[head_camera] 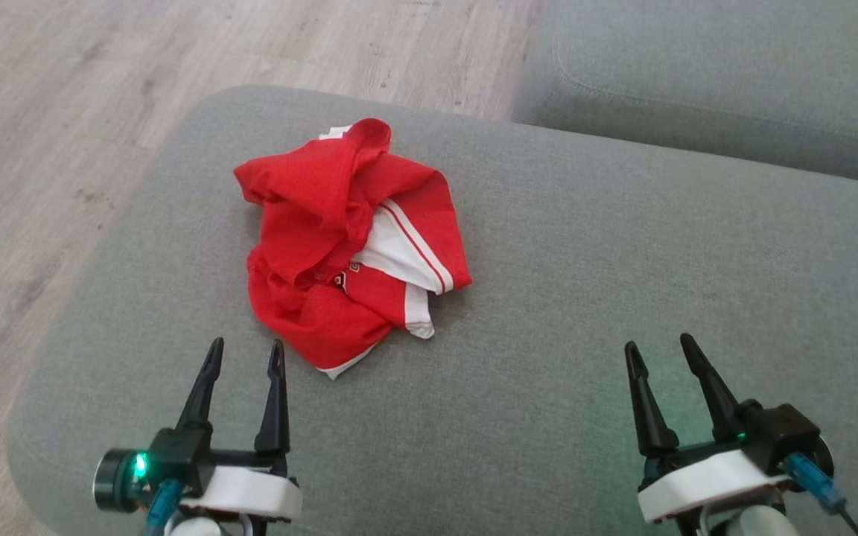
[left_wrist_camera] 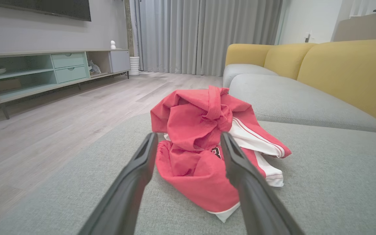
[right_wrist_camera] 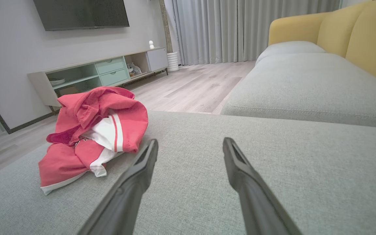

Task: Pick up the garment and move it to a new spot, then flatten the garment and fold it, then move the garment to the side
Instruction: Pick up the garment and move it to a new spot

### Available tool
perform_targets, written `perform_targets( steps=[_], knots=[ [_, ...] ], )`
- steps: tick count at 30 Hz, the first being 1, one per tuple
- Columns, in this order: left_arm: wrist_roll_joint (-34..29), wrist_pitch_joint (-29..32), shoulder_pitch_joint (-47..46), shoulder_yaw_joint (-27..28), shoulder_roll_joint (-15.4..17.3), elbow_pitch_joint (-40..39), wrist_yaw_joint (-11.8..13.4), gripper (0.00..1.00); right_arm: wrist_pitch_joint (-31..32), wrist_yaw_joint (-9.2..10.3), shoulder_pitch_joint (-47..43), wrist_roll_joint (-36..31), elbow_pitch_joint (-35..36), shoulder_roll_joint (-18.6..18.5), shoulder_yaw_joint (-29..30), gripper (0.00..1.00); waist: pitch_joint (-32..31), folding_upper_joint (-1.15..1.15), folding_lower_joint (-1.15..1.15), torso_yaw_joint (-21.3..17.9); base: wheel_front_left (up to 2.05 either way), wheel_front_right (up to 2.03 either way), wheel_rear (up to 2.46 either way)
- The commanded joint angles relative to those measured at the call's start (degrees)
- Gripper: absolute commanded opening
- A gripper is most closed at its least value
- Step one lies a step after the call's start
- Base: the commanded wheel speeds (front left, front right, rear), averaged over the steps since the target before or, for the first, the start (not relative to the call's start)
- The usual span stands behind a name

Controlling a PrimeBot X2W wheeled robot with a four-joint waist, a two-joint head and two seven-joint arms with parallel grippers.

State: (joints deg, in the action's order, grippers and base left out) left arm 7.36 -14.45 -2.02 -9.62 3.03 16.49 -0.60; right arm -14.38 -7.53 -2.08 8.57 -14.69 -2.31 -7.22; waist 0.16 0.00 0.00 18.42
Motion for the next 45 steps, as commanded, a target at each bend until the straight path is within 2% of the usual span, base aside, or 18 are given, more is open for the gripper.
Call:
perform_targets(
  steps=[1, 8, 13, 19, 24, 31, 32, 33, 34, 40, 44, 45],
  knots=[
    [-0.8, -0.5, -2.5, 1.9, 0.4, -1.8, -0.6, 1.00, -0.6, 0.04, 1.7, 0.2, 2.0, -0.6, -1.7, 1.00, 0.7, 0.00, 0.00, -0.4, 0.00, 0.00, 0.00],
    [-2.7, 0.5, -10.5, -0.5, 3.6, 2.4, -4.1, 1.00, -0.6, 0.04, 3.5, -0.3, 2.6, -0.6, -1.5, 1.00, 4.6, 0.00, 0.00, -2.6, 0.00, 0.00, 0.00],
    [-2.4, 7.7, -20.5, -3.3, 6.5, 6.6, -6.1, 1.00, -0.6, 0.04, 5.5, -1.1, 3.0, -0.6, -1.5, 1.00, 8.7, 0.00, 0.00, -4.5, 0.00, 0.00, 0.00],
    [-0.2, 14.3, -30.6, -5.1, 9.4, 12.4, -6.7, 1.00, -0.6, 0.04, 7.9, -1.3, 3.0, -0.6, -1.4, 1.00, 12.3, 0.00, 0.00, -7.1, 0.00, 0.00, 0.00],
    [0.4, 16.0, -35.5, -4.8, 11.8, 17.8, -6.7, 1.00, -0.6, 0.04, 9.3, -1.2, 3.2, -0.6, -1.9, 1.00, 13.8, 0.00, 0.00, -9.2, 0.00, 0.00, 0.00],
    [1.6, 16.6, -38.8, -5.7, 12.9, 24.0, -6.8, 1.00, -0.6, 0.04, 9.8, -1.2, 3.3, -0.6, -1.7, 1.00, 14.5, 0.00, 0.00, -10.9, 0.00, 0.00, 0.00],
    [1.4, 16.6, -39.2, -6.2, 13.1, 24.6, -6.8, 0.79, -0.6, 0.04, 9.9, -1.2, 3.3, -0.6, -1.6, 1.00, 14.5, 0.00, 0.00, -11.1, 0.00, 0.00, 0.00],
    [1.6, 16.5, -39.6, -6.5, 13.2, 25.0, -6.8, 0.25, -0.6, 0.04, 9.9, -1.2, 3.3, -0.6, -1.5, 1.00, 14.4, 0.00, 0.00, -11.2, 0.00, 0.00, 0.00],
    [1.7, 16.2, -39.9, -6.8, 13.3, 25.3, -6.8, 0.00, -0.6, 0.04, 9.9, -1.2, 3.3, -0.6, -1.5, 1.00, 14.4, 0.00, 0.00, -11.3, 0.00, 0.00, 0.00],
    [2.7, 10.5, -41.5, -7.5, 14.4, 22.7, -6.9, 0.00, -0.6, 0.04, 9.4, -0.3, 3.0, -0.6, -1.2, 1.00, 12.4, 0.00, 0.00, -11.6, 0.00, 0.00, 0.00],
    [4.0, 6.1, -42.1, -7.2, 14.5, 17.5, -6.9, 0.00, -0.6, 0.04, 8.7, 0.4, 2.8, -0.6, -0.8, 1.00, 10.2, 0.00, 0.00, -11.4, 0.00, 0.00, 0.00],
    [4.9, 5.0, -42.2, -7.1, 14.6, 13.9, -6.9, 0.00, -0.6, 0.04, 8.3, 0.6, 2.8, -0.6, -0.6, 1.00, 9.0, 0.00, 0.00, -11.4, 0.00, 0.00, 0.00]
  ],
)
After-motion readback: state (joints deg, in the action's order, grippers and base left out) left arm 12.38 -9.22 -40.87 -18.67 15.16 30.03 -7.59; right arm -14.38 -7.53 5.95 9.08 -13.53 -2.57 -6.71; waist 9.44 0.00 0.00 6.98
